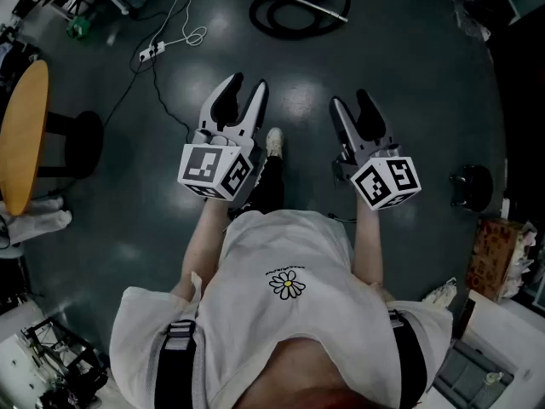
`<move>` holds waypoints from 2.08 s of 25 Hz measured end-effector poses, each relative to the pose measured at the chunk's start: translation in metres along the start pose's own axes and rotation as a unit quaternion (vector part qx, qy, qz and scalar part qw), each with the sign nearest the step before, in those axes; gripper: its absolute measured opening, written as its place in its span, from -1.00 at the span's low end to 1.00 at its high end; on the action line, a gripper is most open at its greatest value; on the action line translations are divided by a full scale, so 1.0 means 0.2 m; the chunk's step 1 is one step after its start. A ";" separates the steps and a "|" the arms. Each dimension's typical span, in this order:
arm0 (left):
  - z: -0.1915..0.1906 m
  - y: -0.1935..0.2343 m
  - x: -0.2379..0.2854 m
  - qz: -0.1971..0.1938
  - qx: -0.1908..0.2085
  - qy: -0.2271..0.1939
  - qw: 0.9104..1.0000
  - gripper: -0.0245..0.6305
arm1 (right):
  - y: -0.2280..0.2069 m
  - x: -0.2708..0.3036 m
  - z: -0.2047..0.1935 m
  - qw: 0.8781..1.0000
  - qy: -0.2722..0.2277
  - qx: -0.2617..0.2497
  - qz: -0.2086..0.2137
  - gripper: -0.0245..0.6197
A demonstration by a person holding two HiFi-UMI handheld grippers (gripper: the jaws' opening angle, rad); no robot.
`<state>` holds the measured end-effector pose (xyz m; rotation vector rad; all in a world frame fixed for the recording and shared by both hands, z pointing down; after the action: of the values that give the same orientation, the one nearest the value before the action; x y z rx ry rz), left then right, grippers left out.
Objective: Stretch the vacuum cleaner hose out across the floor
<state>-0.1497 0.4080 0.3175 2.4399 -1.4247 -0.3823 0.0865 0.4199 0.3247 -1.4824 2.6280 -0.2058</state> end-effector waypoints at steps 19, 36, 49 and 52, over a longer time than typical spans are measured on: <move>0.24 0.94 1.54 -0.043 -0.039 0.048 0.997 -0.43 | -0.71 1.52 0.12 0.996 0.070 0.036 -0.051 -0.07; 0.24 1.35 3.18 -0.016 -0.010 0.068 0.997 -0.43 | -2.03 2.76 0.22 0.994 0.088 0.057 -0.024 -0.07; 0.30 1.70 4.04 -0.035 0.005 0.072 0.997 -0.43 | -2.54 3.42 0.31 0.994 0.100 0.040 -0.034 -0.07; 0.34 1.77 4.21 -0.042 0.011 0.064 0.997 -0.43 | -2.63 3.54 0.30 0.992 0.114 0.032 -0.042 -0.07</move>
<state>-0.0572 -0.5037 0.3187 2.4990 -1.2832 -0.2240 0.1757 -0.4601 0.3328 -1.6384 2.7003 -0.4907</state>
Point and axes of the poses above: the fingertips, and each gripper's own axes: x forward along the fingers, y to its left, z out of its top, the point moved 7 cm from there along -x, backward along the fingers, and after that the axes turned 9 degrees about -x, right-handed, at the moved point
